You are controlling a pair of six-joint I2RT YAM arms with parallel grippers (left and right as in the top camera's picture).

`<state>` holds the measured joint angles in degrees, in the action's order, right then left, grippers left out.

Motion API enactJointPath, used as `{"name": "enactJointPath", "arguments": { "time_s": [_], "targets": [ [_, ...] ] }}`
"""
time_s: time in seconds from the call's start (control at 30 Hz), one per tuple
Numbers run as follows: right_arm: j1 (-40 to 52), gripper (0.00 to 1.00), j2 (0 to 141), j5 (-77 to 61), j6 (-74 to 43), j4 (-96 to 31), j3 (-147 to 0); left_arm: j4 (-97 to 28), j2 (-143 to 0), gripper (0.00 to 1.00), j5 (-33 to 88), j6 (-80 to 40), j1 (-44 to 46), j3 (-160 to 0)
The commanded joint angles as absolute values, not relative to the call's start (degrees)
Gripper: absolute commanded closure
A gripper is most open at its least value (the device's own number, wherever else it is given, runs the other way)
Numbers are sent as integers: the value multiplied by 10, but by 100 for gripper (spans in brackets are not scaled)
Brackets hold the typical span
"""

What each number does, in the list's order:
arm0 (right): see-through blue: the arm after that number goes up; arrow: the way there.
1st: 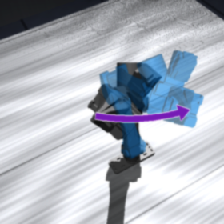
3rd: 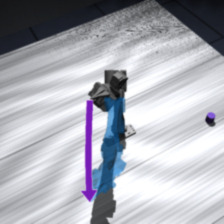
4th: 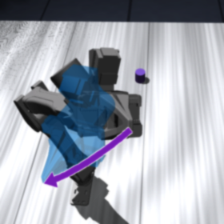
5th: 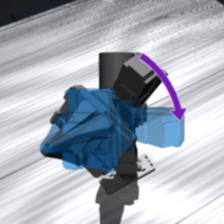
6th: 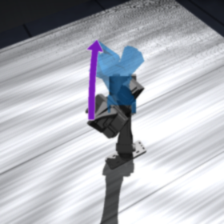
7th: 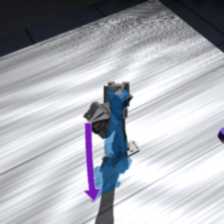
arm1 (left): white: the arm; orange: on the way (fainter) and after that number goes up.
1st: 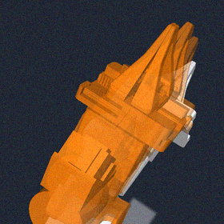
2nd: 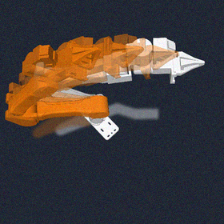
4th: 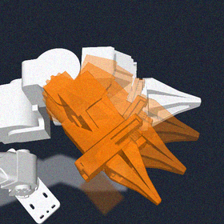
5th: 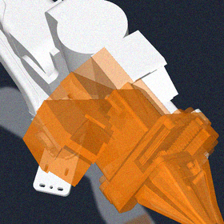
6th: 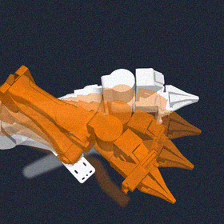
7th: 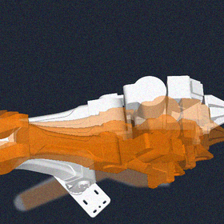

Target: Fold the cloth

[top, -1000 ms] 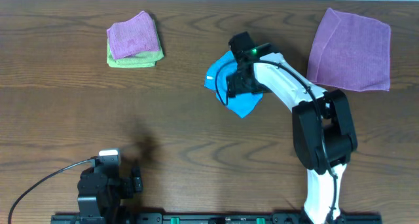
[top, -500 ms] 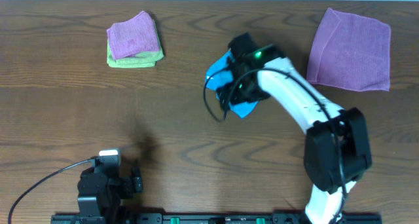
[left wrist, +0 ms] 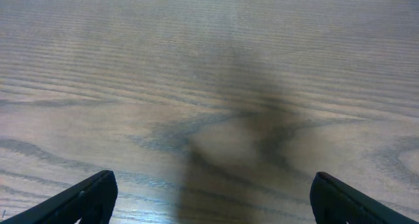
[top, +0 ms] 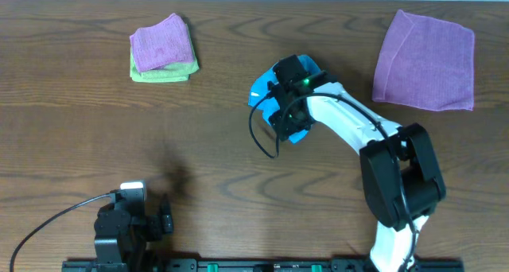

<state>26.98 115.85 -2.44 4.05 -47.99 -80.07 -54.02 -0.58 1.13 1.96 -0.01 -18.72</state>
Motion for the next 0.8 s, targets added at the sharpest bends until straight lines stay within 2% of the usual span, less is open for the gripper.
{"name": "enactJointPath", "arguments": {
  "time_s": [0.0, 0.03, 0.13, 0.2, 0.23, 0.27, 0.3, 0.43, 0.77],
  "targets": [
    [276, 31, 1186, -15, 61, -490, -797, -552, -2, 5, 15, 24, -4, -166],
    [276, 33, 1186, -15, 61, -490, -797, -552, -2, 5, 15, 24, -4, -166],
    [277, 55, 1186, -15, 61, -489, -797, -552, -2, 5, 15, 24, -4, -166],
    [274, 62, 1189, -15, 63, -488, -797, -552, -2, 5, 15, 24, -4, -167],
    [273, 73, 1191, -15, 63, -488, -797, -552, -2, 5, 15, 24, -4, -166],
    [273, 92, 1193, -15, 63, -488, -797, -552, -2, 5, 15, 24, -4, -167],
    [272, 99, 1197, -15, 63, -488, -797, -552, -2, 5, 15, 24, -4, -167],
    [272, 99, 1194, -15, 61, -514, -798, -552, -2, 5, 15, 24, -4, -167],
    [269, 99, 1138, 29, 80, -687, -799, -552, -2, 5, 15, 24, -4, -167]
  ]
}}
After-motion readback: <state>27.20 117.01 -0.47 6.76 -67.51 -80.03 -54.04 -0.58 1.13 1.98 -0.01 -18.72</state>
